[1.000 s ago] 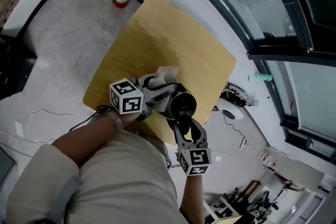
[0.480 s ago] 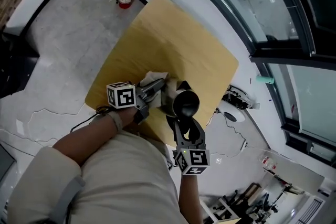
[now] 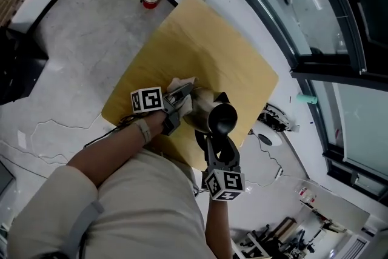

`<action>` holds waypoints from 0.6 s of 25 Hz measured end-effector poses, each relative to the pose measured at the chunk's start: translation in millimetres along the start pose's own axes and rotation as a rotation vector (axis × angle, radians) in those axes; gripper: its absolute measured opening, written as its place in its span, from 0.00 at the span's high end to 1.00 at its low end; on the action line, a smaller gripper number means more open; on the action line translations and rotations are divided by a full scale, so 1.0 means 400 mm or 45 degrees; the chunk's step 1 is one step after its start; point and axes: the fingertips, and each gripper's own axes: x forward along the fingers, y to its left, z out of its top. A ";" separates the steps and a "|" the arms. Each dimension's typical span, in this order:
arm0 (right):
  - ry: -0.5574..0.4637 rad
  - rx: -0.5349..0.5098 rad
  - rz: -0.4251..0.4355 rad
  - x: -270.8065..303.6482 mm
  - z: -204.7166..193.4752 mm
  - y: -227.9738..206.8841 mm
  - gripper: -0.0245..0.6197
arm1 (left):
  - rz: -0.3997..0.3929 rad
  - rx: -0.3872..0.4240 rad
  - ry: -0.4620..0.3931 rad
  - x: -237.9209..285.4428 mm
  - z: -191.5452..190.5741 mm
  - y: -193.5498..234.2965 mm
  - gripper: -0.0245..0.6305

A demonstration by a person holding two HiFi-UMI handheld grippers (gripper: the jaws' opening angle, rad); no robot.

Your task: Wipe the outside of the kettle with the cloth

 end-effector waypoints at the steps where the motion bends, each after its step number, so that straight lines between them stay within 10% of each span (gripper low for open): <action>1: 0.000 0.001 -0.004 -0.001 0.001 0.000 0.65 | -0.043 0.050 0.008 0.000 -0.005 -0.055 0.83; 5: 0.000 -0.016 -0.014 0.009 0.010 -0.003 0.65 | -0.329 0.312 0.015 0.005 -0.016 -0.335 0.83; 8: -0.002 -0.014 -0.018 0.005 0.005 -0.003 0.65 | -0.119 0.316 -0.008 0.013 -0.006 -0.189 0.83; 11: -0.003 0.024 -0.035 0.005 0.003 0.001 0.65 | 0.099 0.013 -0.017 -0.007 -0.014 -0.020 0.84; 15: 0.016 0.088 -0.145 0.023 0.014 -0.004 0.65 | -0.161 0.230 -0.010 0.002 -0.062 -0.321 0.84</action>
